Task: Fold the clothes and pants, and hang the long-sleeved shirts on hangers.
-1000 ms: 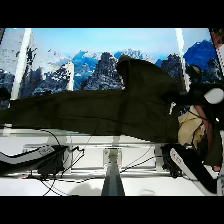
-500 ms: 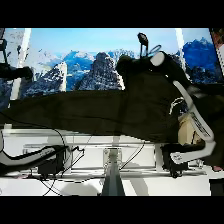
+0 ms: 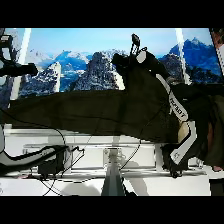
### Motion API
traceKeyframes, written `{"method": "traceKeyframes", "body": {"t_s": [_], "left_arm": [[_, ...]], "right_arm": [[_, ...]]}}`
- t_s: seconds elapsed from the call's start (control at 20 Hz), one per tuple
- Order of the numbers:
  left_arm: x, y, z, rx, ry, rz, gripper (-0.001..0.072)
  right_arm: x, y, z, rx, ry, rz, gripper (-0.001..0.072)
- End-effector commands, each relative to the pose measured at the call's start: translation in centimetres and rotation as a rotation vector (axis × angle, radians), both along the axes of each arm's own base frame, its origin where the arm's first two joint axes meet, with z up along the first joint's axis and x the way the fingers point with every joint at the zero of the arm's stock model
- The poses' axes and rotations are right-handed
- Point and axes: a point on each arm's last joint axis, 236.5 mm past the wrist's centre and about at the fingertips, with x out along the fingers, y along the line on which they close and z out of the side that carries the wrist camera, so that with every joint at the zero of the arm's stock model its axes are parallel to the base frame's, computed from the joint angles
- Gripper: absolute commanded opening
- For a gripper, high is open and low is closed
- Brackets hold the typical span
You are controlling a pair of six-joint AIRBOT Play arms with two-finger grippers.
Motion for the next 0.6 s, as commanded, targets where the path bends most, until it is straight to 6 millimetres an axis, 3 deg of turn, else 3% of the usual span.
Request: {"method": "traceKeyframes", "body": {"t_s": [0.0, 0.05, 0.15, 0.25, 0.3, 0.4, 0.55], "left_arm": [[0.1, -0.2, -0.1, -0.002, 0.000, -0.003, 0.0691], [0.2, -0.3, -0.2, -0.009, 0.000, -0.002, 0.0691], [0.4, -0.9, -0.3, -0.045, -0.007, 0.004, 0.0691], [0.8, -1.8, -0.2, -0.097, -0.022, 0.013, 0.0691], [0.9, -1.9, -0.1, -0.101, -0.029, 0.015, 0.0691], [0.9, -1.9, -0.1, -0.101, -0.029, 0.015, 0.0691], [1.3, -2.9, 0.2, -0.163, -0.049, 0.025, 0.0691]], "right_arm": [[1.8, -2.4, -0.8, -0.039, -0.009, -0.102, 0.0208], [2.0, -2.8, -0.8, -0.040, -0.013, -0.109, 0.0064], [2.4, -2.5, 0.2, 0.005, -0.022, -0.134, 0.0035], [2.9, -0.6, 3.1, 0.082, -0.040, -0.133, 0.0035], [3.3, 0.5, 5.5, 0.111, -0.069, -0.116, 0.0035], [3.3, 3.1, 12.2, 0.138, -0.179, -0.025, 0.0035], [1.3, 5.6, 22.9, 0.141, -0.385, 0.118, 0.0035]]}}
